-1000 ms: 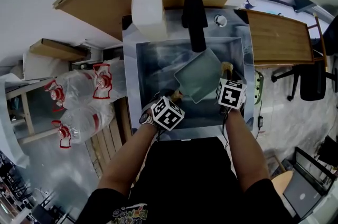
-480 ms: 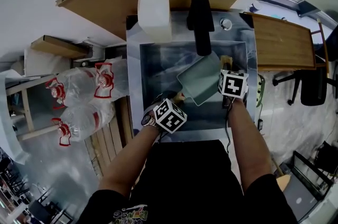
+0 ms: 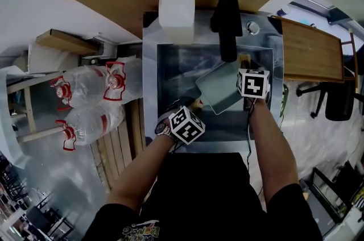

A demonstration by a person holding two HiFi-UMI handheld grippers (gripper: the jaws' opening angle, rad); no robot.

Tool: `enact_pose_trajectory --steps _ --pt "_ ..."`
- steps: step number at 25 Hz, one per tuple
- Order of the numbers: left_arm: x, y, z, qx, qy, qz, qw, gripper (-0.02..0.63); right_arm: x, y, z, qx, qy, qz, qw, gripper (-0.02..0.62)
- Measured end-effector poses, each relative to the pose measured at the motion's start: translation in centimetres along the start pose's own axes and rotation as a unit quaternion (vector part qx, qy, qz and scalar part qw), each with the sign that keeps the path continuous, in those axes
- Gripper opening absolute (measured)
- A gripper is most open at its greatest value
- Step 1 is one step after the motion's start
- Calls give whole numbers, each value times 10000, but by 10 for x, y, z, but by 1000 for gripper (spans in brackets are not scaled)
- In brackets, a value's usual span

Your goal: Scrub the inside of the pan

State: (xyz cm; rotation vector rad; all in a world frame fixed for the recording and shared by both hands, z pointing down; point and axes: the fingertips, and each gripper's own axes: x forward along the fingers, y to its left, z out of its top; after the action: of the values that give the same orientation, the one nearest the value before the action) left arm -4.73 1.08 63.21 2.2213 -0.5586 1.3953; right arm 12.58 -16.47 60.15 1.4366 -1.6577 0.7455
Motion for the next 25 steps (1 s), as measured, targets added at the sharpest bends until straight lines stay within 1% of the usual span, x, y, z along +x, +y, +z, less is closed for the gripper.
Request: enact_pose_trajectory --steps 4,11,15,17,20,25 --pt "1 0 0 -4 3 -4 10000 164 5 6 9 -181 -68 114 9997 89" --pt "0 0 0 -8 13 -6 10000 163 3 23 15 -712 -233 132 9971 89" --pt "0 0 0 -14 14 -18 10000 164 1 32 16 -853 -290 216 9957 89" --pt "0 0 -1 -14 19 -24 10000 164 0 39 15 -865 -299 318 9953 86" --pt "0 0 -1 -17 26 -21 10000 163 -2 57 11 -877 -273 591 9940 84" --pt "1 0 0 -15 34 -16 10000 163 -6 94 5 -1241 -383 906 9874 84"
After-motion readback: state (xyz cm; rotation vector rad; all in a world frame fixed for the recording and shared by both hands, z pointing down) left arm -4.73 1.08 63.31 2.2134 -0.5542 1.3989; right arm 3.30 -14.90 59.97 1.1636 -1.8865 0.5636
